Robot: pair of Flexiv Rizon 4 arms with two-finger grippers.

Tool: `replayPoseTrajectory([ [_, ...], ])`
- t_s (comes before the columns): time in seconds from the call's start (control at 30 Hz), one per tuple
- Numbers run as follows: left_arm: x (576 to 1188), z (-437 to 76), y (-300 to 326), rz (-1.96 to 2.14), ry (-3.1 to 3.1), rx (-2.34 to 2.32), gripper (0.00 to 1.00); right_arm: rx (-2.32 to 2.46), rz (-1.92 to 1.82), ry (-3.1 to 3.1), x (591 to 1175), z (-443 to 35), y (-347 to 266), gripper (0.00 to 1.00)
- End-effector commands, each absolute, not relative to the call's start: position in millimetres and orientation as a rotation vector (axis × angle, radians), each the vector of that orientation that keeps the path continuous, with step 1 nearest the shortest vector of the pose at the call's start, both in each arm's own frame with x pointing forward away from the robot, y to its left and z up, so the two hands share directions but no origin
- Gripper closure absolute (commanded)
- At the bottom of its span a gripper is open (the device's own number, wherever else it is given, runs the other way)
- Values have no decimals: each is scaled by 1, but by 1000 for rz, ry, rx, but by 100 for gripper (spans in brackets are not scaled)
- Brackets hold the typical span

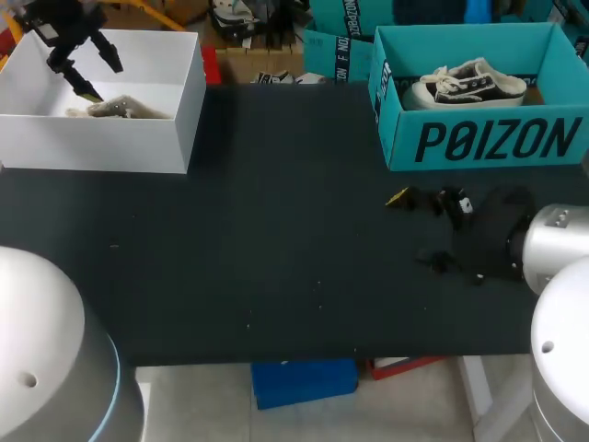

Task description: Take the shoe out of the shoebox, open the shoe tongue, remove and reinsert the insole, then place the shoe into the shoebox

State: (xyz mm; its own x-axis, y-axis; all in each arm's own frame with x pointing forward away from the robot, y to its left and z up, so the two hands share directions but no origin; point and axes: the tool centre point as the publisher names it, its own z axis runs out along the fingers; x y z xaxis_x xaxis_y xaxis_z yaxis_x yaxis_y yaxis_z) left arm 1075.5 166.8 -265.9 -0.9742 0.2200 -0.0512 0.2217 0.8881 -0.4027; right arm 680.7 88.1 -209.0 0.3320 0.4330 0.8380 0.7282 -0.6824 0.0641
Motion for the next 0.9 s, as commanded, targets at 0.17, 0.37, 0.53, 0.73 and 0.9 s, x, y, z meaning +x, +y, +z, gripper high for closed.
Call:
replayPoseTrajectory([
  [0.17, 1042, -266, 156, -745, 2865, 273, 0, -2165, -1193, -1024, 675, -213, 81, 0],
  [0.37, 1041, -237, 144, -767, 2805, 261, 0, -2165, -1193, -1024, 675, -213, 81, 0],
  [0.53, 1031, -221, 127, -765, 2805, 255, 0, -2165, -1193, -1024, 675, -213, 81, 0],
  [0.73, 1014, -214, 108, -748, 2825, 142, 0, -2165, -1193, -1024, 675, -213, 81, 0],
  [0.9, 1004, -211, 97, -759, 2808, -43, 0, -2165, -1193, -1024, 675, -213, 81, 0],
])
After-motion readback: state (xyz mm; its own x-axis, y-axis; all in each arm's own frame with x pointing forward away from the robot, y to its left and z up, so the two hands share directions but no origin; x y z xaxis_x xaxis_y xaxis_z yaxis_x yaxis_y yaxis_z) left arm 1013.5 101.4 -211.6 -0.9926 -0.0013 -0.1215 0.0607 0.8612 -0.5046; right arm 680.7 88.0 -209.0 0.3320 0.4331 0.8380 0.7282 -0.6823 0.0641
